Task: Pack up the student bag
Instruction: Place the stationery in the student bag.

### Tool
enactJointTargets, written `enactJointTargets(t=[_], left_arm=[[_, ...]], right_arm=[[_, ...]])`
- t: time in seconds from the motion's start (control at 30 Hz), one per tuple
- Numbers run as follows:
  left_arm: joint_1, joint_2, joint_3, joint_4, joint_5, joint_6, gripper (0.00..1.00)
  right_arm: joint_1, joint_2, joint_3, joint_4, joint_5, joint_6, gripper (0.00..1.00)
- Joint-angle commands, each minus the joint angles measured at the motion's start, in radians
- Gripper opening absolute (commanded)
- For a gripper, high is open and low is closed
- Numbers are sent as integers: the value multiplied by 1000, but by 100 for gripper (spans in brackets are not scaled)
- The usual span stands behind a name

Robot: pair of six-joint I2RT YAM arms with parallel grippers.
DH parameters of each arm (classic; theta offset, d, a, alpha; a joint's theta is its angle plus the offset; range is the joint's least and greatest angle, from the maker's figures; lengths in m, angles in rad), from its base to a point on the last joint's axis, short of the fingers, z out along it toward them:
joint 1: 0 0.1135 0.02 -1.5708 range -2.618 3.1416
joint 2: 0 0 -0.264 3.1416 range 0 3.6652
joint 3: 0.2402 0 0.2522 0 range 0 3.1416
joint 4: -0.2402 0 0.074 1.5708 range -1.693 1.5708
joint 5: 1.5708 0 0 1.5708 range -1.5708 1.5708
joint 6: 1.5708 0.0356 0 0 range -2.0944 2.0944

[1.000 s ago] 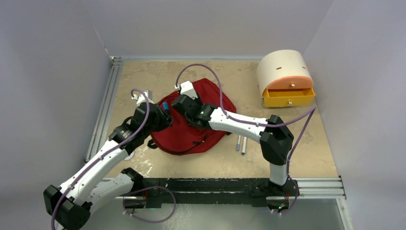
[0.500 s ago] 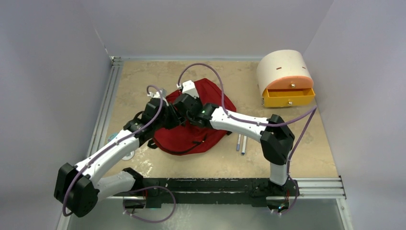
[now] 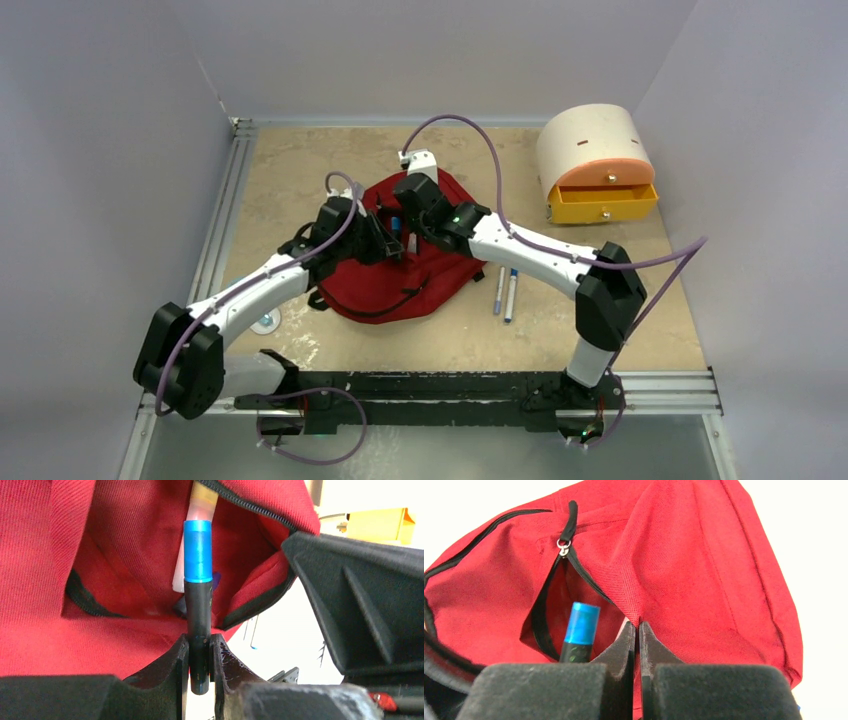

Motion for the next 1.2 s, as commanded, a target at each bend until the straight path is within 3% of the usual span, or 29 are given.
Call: enactJointTargets(t=[0.0, 0.33, 0.6, 0.8, 0.9, 1.0, 1.17], left_arm=[[22, 48, 69, 101, 48, -9, 0], [68, 239, 217, 172, 111, 86, 0], [76, 359, 294, 188, 129, 251, 1], [76, 381, 320, 157, 76, 312, 25], [76, 374, 331, 107, 55, 322, 44], [76, 346, 333, 75, 29, 329, 52], [76, 274, 323, 3, 0, 337, 55]], right_arm=[[-3, -66, -11, 93, -28, 22, 0], [-3, -104, -55, 119, -81, 52, 0], [-2, -126, -86, 139, -106, 75, 0], [-2, -136, -95, 140, -108, 78, 0], [-3, -136, -101, 141, -111, 82, 0], [-2, -140, -111, 141, -107, 87, 2], [-2, -150, -128, 149, -107, 93, 8]])
